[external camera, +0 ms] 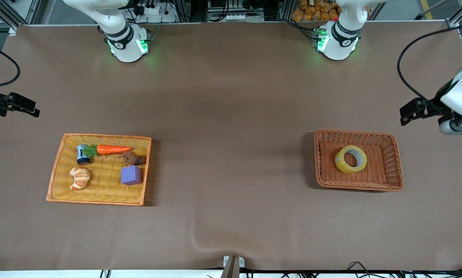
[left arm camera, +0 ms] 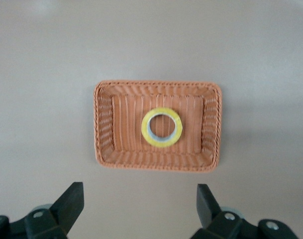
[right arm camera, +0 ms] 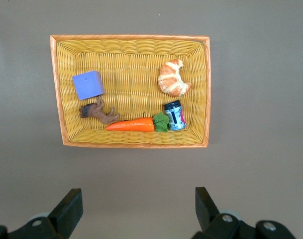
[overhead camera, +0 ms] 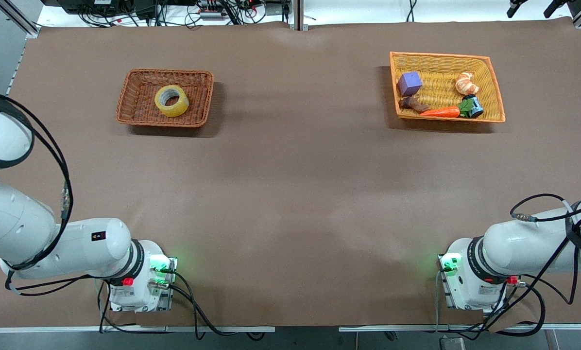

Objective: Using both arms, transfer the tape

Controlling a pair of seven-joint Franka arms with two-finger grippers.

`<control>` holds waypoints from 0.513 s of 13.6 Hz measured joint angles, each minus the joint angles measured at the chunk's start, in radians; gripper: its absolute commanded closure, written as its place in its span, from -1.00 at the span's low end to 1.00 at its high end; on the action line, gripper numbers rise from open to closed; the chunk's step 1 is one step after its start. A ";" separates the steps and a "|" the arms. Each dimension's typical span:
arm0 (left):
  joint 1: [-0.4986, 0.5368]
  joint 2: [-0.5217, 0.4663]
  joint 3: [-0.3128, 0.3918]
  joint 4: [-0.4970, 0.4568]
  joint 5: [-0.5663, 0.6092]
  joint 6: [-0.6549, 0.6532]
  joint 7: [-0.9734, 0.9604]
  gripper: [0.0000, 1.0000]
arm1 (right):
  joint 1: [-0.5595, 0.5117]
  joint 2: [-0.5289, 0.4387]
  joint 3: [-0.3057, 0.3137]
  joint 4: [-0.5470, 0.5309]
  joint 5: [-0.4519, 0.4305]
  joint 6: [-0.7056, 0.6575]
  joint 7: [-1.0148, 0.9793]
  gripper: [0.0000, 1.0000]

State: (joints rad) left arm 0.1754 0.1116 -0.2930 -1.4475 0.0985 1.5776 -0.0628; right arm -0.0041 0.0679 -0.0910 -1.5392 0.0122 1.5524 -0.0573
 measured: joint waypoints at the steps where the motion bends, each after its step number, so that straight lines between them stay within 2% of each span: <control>1: 0.000 -0.010 0.000 -0.001 0.000 -0.020 0.000 -1.00 | 0.000 0.000 0.000 0.000 0.000 0.000 0.000 -1.00; 5: 0.002 -0.040 0.002 -0.003 -0.009 -0.051 0.000 -1.00 | 0.000 0.000 0.000 0.000 0.000 0.003 0.001 -1.00; 7: -0.020 -0.050 0.031 -0.009 -0.025 -0.051 0.000 -1.00 | 0.000 0.000 0.000 0.000 0.000 0.004 0.001 -1.00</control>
State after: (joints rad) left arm 0.1554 0.0619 -0.2617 -1.4566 0.0731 1.5263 -0.0630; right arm -0.0041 0.0679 -0.0910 -1.5392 0.0123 1.5562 -0.0565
